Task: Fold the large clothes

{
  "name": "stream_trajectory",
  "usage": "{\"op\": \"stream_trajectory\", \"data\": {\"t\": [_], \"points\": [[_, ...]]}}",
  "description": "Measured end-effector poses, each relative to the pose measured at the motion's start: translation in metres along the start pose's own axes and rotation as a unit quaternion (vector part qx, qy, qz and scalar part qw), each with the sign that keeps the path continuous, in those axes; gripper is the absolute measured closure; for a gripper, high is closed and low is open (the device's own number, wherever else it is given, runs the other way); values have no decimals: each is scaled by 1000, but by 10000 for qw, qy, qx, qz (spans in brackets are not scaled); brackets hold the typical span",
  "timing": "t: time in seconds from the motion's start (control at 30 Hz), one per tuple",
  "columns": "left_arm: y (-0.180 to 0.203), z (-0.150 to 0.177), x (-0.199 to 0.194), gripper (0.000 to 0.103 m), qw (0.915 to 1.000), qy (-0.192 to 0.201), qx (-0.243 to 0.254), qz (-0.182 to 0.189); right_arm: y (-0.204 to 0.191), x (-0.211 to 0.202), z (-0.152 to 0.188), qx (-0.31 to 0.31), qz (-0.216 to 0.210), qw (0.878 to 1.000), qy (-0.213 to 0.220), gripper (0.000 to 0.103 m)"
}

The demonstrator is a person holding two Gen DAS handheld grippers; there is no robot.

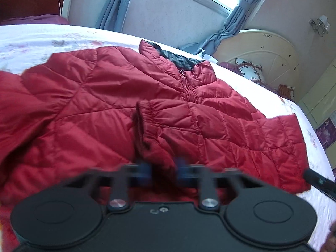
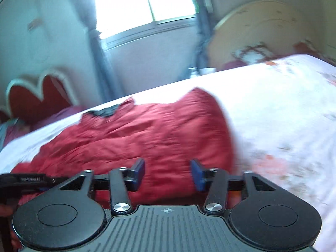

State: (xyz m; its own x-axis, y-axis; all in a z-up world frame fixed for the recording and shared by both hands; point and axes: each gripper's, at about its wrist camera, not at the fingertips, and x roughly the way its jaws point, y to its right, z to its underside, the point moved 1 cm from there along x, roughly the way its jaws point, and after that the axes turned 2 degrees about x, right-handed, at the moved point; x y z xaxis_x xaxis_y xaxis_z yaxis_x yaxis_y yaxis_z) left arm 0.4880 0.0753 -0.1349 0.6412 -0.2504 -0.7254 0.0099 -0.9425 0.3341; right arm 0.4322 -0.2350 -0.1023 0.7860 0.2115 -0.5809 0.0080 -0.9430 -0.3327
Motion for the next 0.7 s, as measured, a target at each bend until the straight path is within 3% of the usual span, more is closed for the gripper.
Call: {"op": "stream_trajectory", "data": {"t": [0.13, 0.27, 0.4, 0.5, 0.6, 0.7], "points": [[-1, -5, -13, 96, 9989, 450, -23, -86, 31, -8, -6, 398, 295, 9986, 159, 73], [-30, -13, -57, 97, 9933, 1037, -76, -508, 44, -9, -12, 476, 363, 9982, 93, 73], [-52, -7, -58, 97, 9938, 834, -54, -736, 41, 6, -12, 297, 274, 9991, -96, 73], [-46, 1, -50, 97, 9950, 721, 25, -684, 33, 19, -13, 137, 189, 9994, -241, 90], [-44, 7, -42, 97, 9951, 703, -41, -701, 23, 33, -15, -156, 153, 9994, -259, 90], [-50, 13, -36, 97, 9948, 645, -152, -772, 22, 65, -9, -550, 546, 9943, -737, 90]]}}
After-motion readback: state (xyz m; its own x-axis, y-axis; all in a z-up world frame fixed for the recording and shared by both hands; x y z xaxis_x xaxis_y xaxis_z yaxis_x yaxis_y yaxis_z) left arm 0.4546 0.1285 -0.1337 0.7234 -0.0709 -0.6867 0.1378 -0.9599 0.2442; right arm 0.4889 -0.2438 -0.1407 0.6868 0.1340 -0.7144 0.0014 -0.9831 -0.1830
